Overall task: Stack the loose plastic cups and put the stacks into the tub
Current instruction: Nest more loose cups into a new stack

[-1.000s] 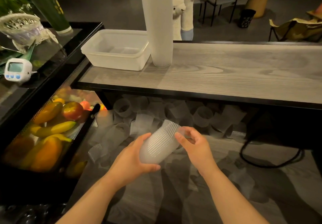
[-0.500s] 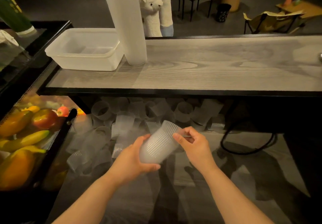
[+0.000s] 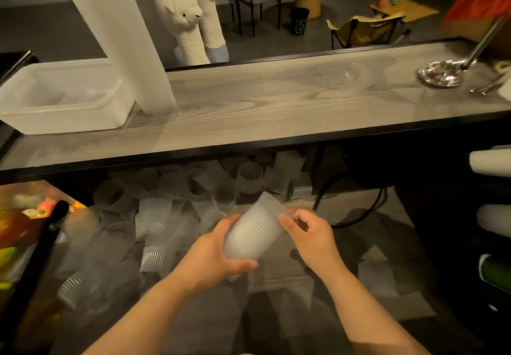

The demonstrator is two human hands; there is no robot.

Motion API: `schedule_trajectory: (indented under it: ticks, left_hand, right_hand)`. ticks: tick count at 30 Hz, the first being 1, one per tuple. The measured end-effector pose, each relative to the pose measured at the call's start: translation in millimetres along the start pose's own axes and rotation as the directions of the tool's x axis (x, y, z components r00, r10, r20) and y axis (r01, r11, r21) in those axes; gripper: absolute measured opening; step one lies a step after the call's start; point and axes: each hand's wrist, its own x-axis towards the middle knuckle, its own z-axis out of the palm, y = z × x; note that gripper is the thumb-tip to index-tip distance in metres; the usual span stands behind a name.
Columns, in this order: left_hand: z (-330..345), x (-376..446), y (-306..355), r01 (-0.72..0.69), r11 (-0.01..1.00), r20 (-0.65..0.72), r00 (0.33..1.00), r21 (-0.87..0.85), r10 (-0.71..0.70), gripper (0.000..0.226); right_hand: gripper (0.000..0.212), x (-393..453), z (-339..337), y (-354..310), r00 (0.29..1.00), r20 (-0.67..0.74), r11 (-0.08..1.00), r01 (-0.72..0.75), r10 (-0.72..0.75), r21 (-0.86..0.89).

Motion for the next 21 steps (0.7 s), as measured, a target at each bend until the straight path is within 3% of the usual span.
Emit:
schedule_trajectory:
  ticks: [4,8,9,11,12,14,16,18,21]
  left_hand:
    - [2.3,6.3,7.1,-0.030,0.999,-0.010,1.000,-0.030,0.029,0.099]
    - [6.0,13.7,11.7,-0.057,0.998,-0.004,0.998,0.005,0.057,0.099]
    - [7.8,15.3,13.0,-0.064,0.998,0.010,0.998,0.015,0.064,0.100]
    - [11.2,18.1,14.6,-0.072,0.997,0.031,0.997,0.018,0.072,0.103]
    - [11.9,19.2,15.0,-0.071,0.997,0.034,0.997,0.012,0.070,0.103]
    - [11.7,20.6,14.7,-0.067,0.998,0.032,0.997,0.007,0.067,0.102]
    - [9.6,20.8,13.9,-0.067,0.998,0.024,0.998,0.007,0.066,0.099]
    - [8.2,20.7,12.5,-0.064,0.998,0.023,0.998,-0.008,0.064,0.098]
    - [7.7,19.7,10.0,-0.053,0.998,0.038,0.998,-0.027,0.054,0.100]
  right_hand:
    - [0.042,-12.4,-6.9,0.6,0.996,0.080,0.990,0.036,-0.025,-0.137]
    - [0.061,-21.7,-20.5,5.8,0.967,0.244,0.983,-0.034,0.077,-0.178]
    - [0.061,-24.0,-25.6,11.6,0.969,0.229,0.973,-0.039,0.092,-0.226]
    - [0.058,-27.1,-38.4,29.1,1.000,-0.021,0.848,-0.028,0.020,-0.530]
    - [0.062,-28.1,-47.7,39.5,0.986,-0.167,0.727,-0.115,0.000,-0.676]
    - [0.079,-31.8,-70.4,62.0,0.912,-0.362,0.474,-0.411,0.195,-0.779]
    - [0.088,-37.3,-92.4,83.9,0.794,-0.437,0.271,-0.571,0.423,-0.775]
    - [0.084,-40.2,-108.0,108.1,0.708,-0.451,0.249,-0.649,0.543,-0.719]
    - [0.080,-40.8,-117.4,128.7,0.652,-0.422,0.236,-0.678,0.630,-0.696]
